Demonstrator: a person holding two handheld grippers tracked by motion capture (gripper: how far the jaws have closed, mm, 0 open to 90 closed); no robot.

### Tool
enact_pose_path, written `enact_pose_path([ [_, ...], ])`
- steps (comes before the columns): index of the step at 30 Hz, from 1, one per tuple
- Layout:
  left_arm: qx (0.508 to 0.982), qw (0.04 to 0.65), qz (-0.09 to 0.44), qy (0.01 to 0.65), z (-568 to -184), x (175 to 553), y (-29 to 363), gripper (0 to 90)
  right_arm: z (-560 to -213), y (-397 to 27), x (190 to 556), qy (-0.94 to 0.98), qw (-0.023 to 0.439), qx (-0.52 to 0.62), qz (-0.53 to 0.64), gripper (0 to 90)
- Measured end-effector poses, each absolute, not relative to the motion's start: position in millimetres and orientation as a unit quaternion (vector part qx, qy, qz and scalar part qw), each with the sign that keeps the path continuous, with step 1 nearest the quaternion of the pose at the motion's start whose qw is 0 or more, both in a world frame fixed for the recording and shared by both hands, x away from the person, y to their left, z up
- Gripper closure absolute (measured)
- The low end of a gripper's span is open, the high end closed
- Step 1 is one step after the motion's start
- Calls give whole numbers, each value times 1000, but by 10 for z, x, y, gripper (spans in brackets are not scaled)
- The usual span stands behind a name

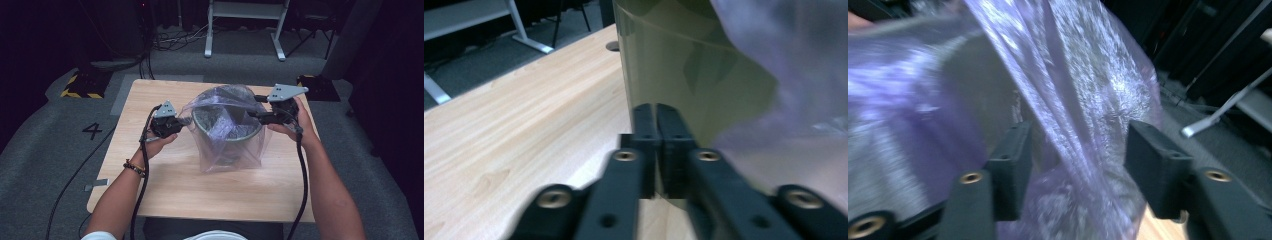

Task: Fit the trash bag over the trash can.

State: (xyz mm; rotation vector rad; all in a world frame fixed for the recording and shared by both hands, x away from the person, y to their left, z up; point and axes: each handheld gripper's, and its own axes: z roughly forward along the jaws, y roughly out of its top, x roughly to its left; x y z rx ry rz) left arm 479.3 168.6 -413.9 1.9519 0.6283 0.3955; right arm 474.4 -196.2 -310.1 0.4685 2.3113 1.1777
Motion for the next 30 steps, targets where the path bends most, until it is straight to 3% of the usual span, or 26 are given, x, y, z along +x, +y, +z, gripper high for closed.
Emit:
enact_pose_path([
  [3, 815, 494, 167, 251, -4155, 4813, 1650, 900, -3129, -1901, 4856, 859, 244, 174, 414, 628],
  [7, 821, 478, 179, 254, -4189, 4828, 1642, 900, -3149, -1898, 4952, 861, 246, 180, 406, 883],
  [8, 824, 473, 179, 256, -4199, 4836, 1646, 900, -3146, -1910, 4968, 859, 247, 185, 408, 900],
  [16, 845, 414, 199, 274, -4356, 4940, 1678, 900, -3077, -2121, 5148, 817, 244, 262, 451, 900],
  [21, 841, 428, 188, 271, -4373, 4949, 1697, 900, -3147, -2172, 5331, 811, 256, 300, 431, 900],
  [28, 834, 443, 206, 255, -4324, 4818, 1742, 899, -3338, -2153, 5536, 810, 234, 331, 424, 900],
  [30, 821, 457, 220, 262, -4261, 4746, 1795, 697, -3341, -2136, 5520, 810, 235, 325, 429, 900],
])
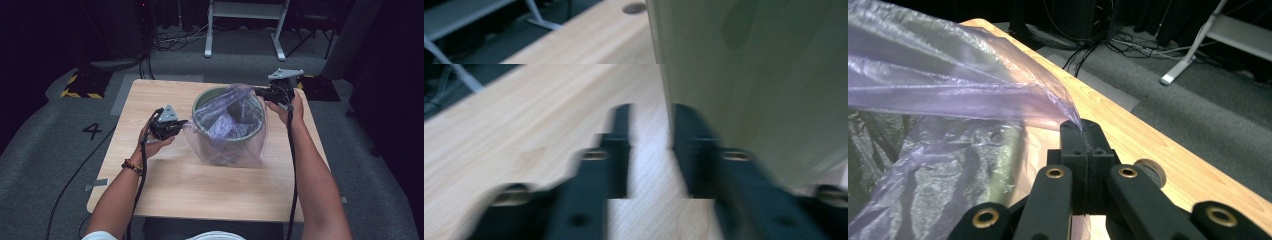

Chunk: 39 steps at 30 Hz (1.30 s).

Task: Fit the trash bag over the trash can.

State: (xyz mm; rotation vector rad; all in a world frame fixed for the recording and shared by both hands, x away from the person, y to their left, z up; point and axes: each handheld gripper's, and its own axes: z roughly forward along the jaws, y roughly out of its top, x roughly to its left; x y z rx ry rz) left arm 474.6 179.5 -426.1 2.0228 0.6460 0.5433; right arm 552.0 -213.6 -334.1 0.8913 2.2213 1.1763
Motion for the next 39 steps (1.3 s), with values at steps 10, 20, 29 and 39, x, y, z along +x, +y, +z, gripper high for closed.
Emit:
enact_pose_path([
  [10, 781, 515, 249, 249, -3818, 4367, 2098, 296, -3190, -2076, 5389, 804, 241, 302, 452, 900],
  [20, 784, 557, 213, 174, -3516, 4103, 1865, 183, -3169, -1988, 5376, 810, 246, 298, 442, 900],
  [29, 822, 491, 233, 169, -3502, 4393, 1536, 616, -3145, -1948, 5389, 822, 237, 282, 435, 900],
  [39, 802, 519, 206, 212, -3414, 4757, 1667, 886, -3200, -1965, 5485, 825, 221, 282, 438, 900],
])
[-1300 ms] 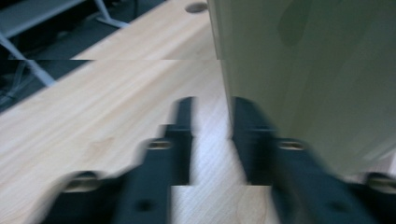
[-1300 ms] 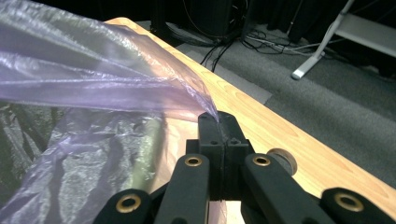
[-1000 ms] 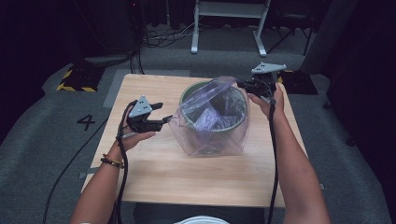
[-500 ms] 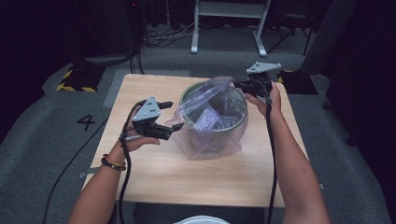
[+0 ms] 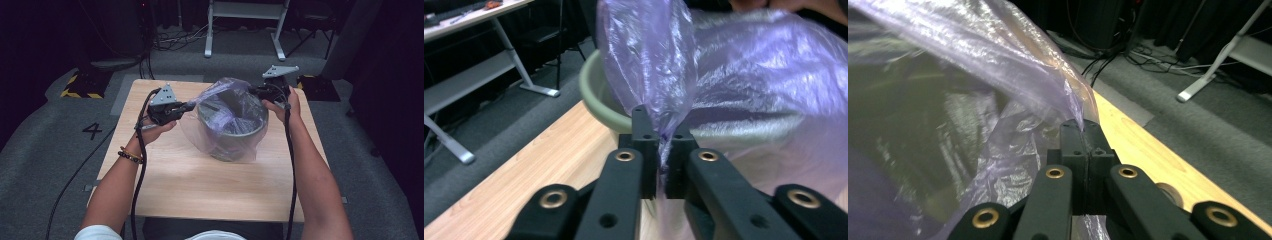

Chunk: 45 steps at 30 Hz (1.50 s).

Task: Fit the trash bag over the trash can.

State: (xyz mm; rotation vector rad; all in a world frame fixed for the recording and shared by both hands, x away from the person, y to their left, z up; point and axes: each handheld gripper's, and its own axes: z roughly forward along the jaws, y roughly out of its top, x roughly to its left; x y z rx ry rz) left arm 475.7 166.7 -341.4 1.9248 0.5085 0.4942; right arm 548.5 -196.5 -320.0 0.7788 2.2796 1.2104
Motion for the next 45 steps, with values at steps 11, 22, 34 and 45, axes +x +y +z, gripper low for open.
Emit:
enact_pose_path([
  [11, 832, 459, 159, 269, -3849, 5176, 1579, 895, -3276, -2087, 5628, 801, 176, 329, 467, 900],
  [22, 824, 459, 193, 269, -3778, 5156, 1521, 893, -3255, -2279, 5660, 792, 240, 359, 432, 870],
  [34, 792, 482, 209, 312, -3853, 5280, 1482, 829, -3732, -2495, 5784, 789, 168, 379, 452, 900],
  [45, 803, 446, 191, 347, -3999, 5478, 1280, 792, -3973, -2523, 5773, 786, 146, 386, 460, 900],
])
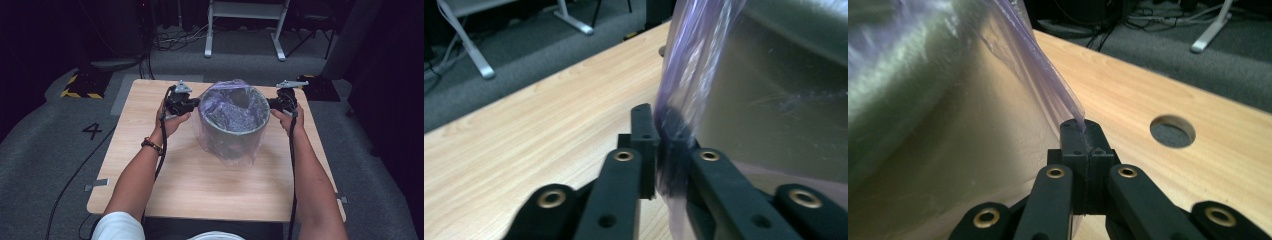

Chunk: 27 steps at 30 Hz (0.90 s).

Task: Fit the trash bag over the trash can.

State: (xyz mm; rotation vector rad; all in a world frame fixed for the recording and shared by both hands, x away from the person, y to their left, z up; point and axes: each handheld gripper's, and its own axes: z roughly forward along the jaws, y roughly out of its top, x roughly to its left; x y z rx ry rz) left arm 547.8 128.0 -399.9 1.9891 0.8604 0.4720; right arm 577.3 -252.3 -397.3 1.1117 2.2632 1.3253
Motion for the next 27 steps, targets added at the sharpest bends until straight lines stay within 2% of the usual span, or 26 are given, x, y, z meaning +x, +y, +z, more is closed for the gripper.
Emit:
enact_pose_path([
  [5, 812, 440, 172, 343, -4088, 5477, 1222, 785, -4095, -2555, 5747, 787, 134, 392, 458, 900],
  [11, 827, 423, 159, 334, -4221, 5425, 1227, 829, -4173, -2603, 5657, 789, 132, 390, 456, 900],
  [14, 830, 417, 158, 335, -4274, 5396, 1240, 810, -4204, -2638, 5618, 788, 133, 389, 459, 900],
  [16, 820, 433, 162, 338, -4274, 5338, 1283, 716, -4218, -2666, 5581, 785, 130, 391, 462, 900],
  [18, 817, 431, 177, 340, -4251, 5247, 1324, 507, -4205, -2711, 5523, 780, 134, 384, 476, 900],
  [19, 817, 430, 186, 335, -4246, 5190, 1350, 439, -4191, -2735, 5485, 777, 137, 383, 479, 899],
  [20, 818, 433, 192, 327, -4244, 5129, 1382, 388, -4178, -2759, 5447, 776, 140, 383, 482, 879],
  [21, 818, 433, 200, 322, -4239, 5059, 1417, 344, -4164, -2783, 5407, 774, 146, 381, 485, 818],
  [24, 817, 442, 212, 305, -4224, 4874, 1542, 251, -4118, -2861, 5273, 766, 170, 377, 491, 654],
  [27, 816, 465, 198, 280, -4210, 4708, 1657, 235, -4083, -2920, 5145, 769, 189, 370, 485, 549],
])
